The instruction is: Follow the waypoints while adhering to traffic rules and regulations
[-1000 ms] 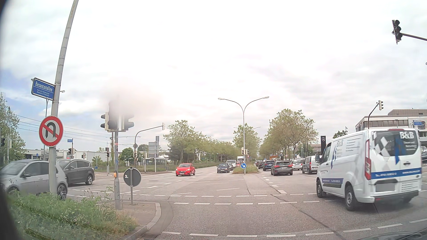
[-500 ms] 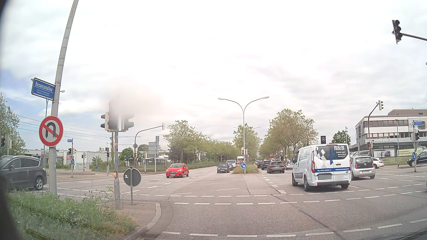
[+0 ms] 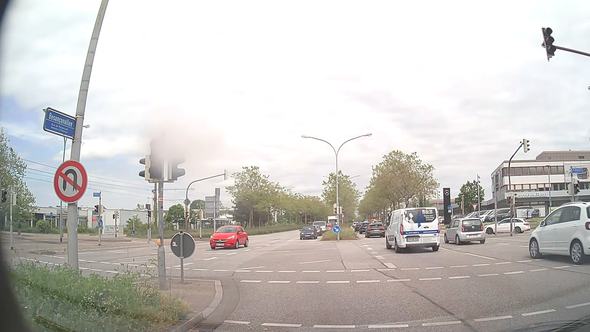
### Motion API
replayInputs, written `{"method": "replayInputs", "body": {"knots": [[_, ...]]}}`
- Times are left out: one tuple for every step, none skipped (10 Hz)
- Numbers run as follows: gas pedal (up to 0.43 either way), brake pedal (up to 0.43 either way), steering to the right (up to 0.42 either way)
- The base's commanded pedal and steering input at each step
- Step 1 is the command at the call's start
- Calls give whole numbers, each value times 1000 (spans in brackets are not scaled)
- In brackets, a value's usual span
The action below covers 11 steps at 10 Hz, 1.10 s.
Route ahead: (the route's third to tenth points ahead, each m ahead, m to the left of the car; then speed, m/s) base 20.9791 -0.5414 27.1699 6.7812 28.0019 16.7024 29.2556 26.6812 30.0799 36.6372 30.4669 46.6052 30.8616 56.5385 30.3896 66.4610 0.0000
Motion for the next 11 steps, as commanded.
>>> {"method": "replayInputs", "body": {"knots": [[0, 244, 1], [0, 244, 1], [0, 244, 2], [0, 244, 1], [0, 244, 1], [0, 244, 1], [0, 244, 1], [0, 244, 1], [0, 244, 1], [0, 244, 1], [0, 244, 1]]}}
